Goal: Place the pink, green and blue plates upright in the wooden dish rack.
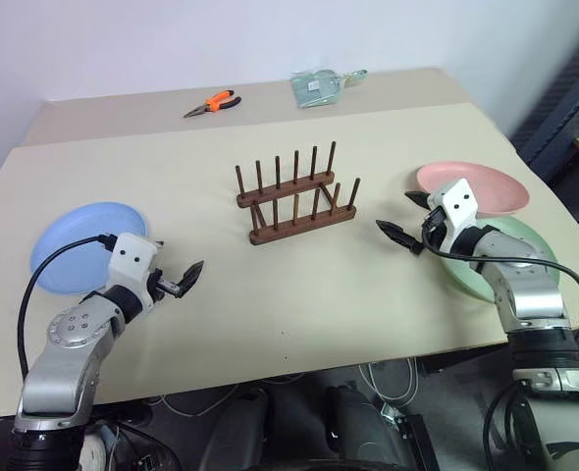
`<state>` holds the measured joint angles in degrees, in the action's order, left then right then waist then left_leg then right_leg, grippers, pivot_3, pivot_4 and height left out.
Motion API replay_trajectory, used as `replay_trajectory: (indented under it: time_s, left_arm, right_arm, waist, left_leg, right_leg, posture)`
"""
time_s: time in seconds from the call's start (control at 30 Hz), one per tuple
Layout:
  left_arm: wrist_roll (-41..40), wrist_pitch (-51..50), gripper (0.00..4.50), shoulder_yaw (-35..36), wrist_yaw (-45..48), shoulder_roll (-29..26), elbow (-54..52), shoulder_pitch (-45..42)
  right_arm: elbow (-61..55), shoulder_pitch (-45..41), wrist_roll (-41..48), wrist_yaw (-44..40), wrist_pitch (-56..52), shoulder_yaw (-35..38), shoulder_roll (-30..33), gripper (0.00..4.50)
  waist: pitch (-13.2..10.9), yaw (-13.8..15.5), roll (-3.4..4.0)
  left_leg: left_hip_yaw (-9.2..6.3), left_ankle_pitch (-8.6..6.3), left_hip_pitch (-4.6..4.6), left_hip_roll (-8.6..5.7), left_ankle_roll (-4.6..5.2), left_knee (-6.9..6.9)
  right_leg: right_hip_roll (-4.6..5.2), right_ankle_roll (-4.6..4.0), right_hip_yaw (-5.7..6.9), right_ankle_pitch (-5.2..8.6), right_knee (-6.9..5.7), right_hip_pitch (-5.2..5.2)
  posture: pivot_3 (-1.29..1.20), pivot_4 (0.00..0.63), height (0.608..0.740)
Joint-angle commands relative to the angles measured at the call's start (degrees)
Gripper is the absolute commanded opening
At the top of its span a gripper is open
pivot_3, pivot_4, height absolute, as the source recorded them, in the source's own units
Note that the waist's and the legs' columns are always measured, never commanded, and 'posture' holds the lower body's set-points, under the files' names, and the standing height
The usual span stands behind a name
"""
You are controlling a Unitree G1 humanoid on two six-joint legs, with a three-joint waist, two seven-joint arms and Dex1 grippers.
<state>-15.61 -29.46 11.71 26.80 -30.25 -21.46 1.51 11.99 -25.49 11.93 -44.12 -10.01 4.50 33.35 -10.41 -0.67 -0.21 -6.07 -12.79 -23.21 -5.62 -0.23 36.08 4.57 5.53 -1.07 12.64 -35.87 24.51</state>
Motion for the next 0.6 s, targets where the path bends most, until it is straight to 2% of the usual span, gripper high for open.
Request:
replay_trajectory:
  time_s: [0.03,0.37,0.4,0.5,0.6]
  left_arm:
    - [0.4,1.0,4.5,0.2,-0.9,0.4,-2.3,1.0]
    - [0.5,0.8,4.5,-2.3,-1.0,1.4,-4.5,2.6]
    - [-0.1,0.9,4.5,-3.1,0.3,1.2,-3.9,1.9]
    - [1.0,2.0,4.5,-7.5,4.1,-0.1,0.4,-2.1]
    - [3.3,4.4,4.5,-13.0,7.7,0.1,9.0,-10.0]
  right_arm:
    - [0.5,-1.8,-0.6,0.3,2.1,-1.0,-1.3,4.27]
    - [2.2,-1.8,-1.7,0.2,3.3,-2.7,-2.1,4.27]
    - [2.1,-1.5,-2.3,0.3,3.2,-3.0,-1.8,4.4]
    - [0.2,0.0,-3.2,1.3,3.1,-3.5,-1.7,4.4]
    - [-3.9,2.5,-3.9,3.3,2.5,-3.7,-2.3,4.4]
  waist:
    - [0.0,0.0,0.0]
    - [0.0,0.1,0.0]
    - [0.0,0.1,0.0]
    - [0.0,0.4,0.0]
    - [0.0,0.9,0.0]
  left_leg:
    - [0.0,0.0,0.0,0.0,0.0,0.0]
    - [0.0,0.0,-0.02,-0.01,0.0,0.02]
    - [0.0,0.0,-0.01,-0.01,0.0,0.02]
    - [0.0,0.0,-0.01,0.0,0.0,0.02]
    - [-0.01,0.01,-0.01,-0.03,0.0,0.06]
  right_leg:
    - [0.0,0.0,0.0,0.0,0.0,0.0]
    - [0.0,0.04,0.0,-0.02,0.0,0.0]
    - [0.0,0.04,0.0,-0.02,0.0,0.0]
    - [0.0,0.02,0.01,-0.02,-0.01,0.0]
    - [-0.02,0.01,0.05,-0.01,-0.01,-0.02]
  posture:
    - [0.0,0.15,0.74]
    - [0.0,0.15,0.74]
    - [0.0,0.15,0.74]
    - [0.0,0.15,0.74]
    - [0.0,0.15,0.74]
